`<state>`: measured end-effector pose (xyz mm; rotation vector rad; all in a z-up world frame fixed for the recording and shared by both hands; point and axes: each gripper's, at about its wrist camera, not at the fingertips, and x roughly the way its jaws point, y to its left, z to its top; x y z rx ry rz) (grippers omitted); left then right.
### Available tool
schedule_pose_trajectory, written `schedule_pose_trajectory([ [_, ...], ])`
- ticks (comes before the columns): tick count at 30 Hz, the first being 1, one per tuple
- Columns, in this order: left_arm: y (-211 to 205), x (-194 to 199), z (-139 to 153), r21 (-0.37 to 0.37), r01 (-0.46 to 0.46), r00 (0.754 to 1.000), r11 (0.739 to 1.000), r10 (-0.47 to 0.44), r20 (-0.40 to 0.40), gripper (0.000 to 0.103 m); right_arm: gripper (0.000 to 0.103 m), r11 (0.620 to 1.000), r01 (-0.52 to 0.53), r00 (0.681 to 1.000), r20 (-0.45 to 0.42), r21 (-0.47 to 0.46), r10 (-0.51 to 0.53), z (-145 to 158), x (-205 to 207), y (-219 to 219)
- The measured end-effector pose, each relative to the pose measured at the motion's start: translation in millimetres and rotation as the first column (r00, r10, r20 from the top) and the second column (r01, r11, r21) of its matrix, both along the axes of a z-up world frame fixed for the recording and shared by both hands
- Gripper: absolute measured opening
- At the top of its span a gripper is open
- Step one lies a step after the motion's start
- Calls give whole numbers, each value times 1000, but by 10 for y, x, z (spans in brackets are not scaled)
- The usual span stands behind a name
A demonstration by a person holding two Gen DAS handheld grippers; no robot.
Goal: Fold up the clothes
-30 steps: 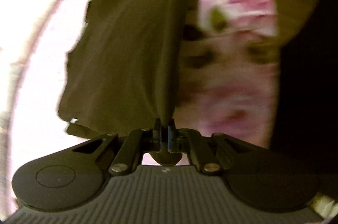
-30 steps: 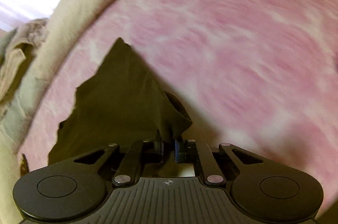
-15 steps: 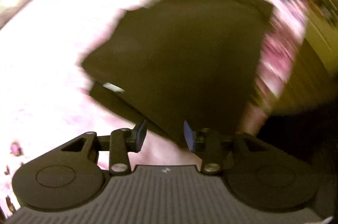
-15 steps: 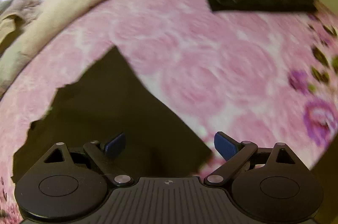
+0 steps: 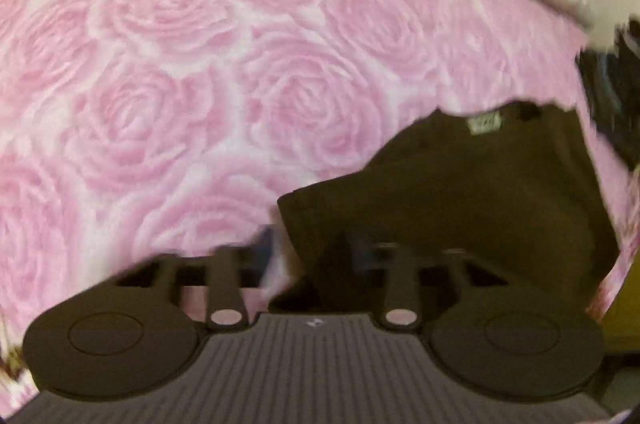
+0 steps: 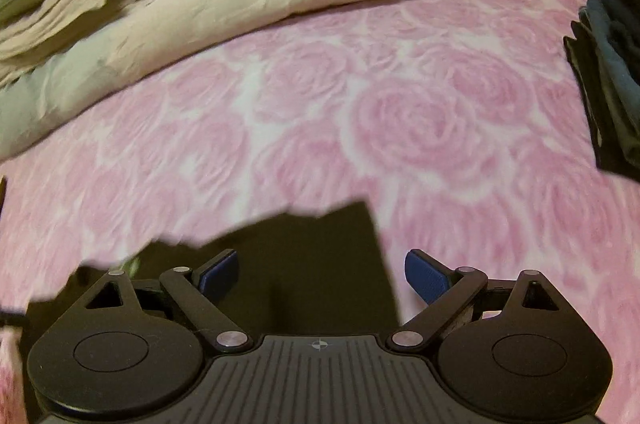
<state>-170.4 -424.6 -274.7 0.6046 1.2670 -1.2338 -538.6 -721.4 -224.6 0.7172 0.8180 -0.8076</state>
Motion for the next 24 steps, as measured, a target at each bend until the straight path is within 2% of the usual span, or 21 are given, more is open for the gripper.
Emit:
schedule_pose_trajectory([
  [2, -22, -24, -38, 5, 17, 1000, 1000, -17, 13, 5, 93, 1000, 17, 1000, -19, -8, -17, -94, 55, -186],
  [3, -2, -37, -45, 3, 10, 1000, 1000, -10, 17, 4, 87, 1000, 18, 999, -29, -2, -18, -145, 74, -254],
  [4, 18, -50, -52, 1, 4, 1000, 1000, -4, 20, 2, 65, 1000, 13, 999, -32, 14, -13, -206, 73, -317],
  [5, 39, -63, -54, -1, -3, 1000, 1000, 3, 25, 1, 52, 999, 5, 999, -36, 41, -4, -275, 80, -367],
  [7, 123, -71, 50, -21, -12, 999, 1000, 13, 51, 0, 4, 1000, -3, 998, -55, 21, 4, -238, 74, -347],
  [10, 297, -63, 378, -67, -12, 996, 998, 17, 83, 0, 4, 1000, -16, 996, -84, -11, 15, -177, 65, -312],
  [12, 394, -41, 564, -84, -21, 995, 996, 29, 96, 0, 4, 997, -40, 997, -72, -67, 35, 57, 62, -197],
  [16, 514, 24, 791, -93, -50, 991, 994, 61, 122, 0, 4, 991, -62, 998, 18, -122, 64, 415, 62, -94],
  [19, 448, 71, 637, -74, -75, 989, 994, 84, 122, 1, 4, 990, -66, 996, 47, -126, 73, 387, 174, -180],
  [22, 303, 78, 335, -29, -101, 988, 994, 104, 118, 1, 4, 994, -75, 997, 25, -76, 77, 104, 307, -334],
  [24, 224, 93, 132, 35, -139, 981, 990, 133, 142, 1, 4, 997, -67, 998, 7, -26, 67, -89, 357, -433],
])
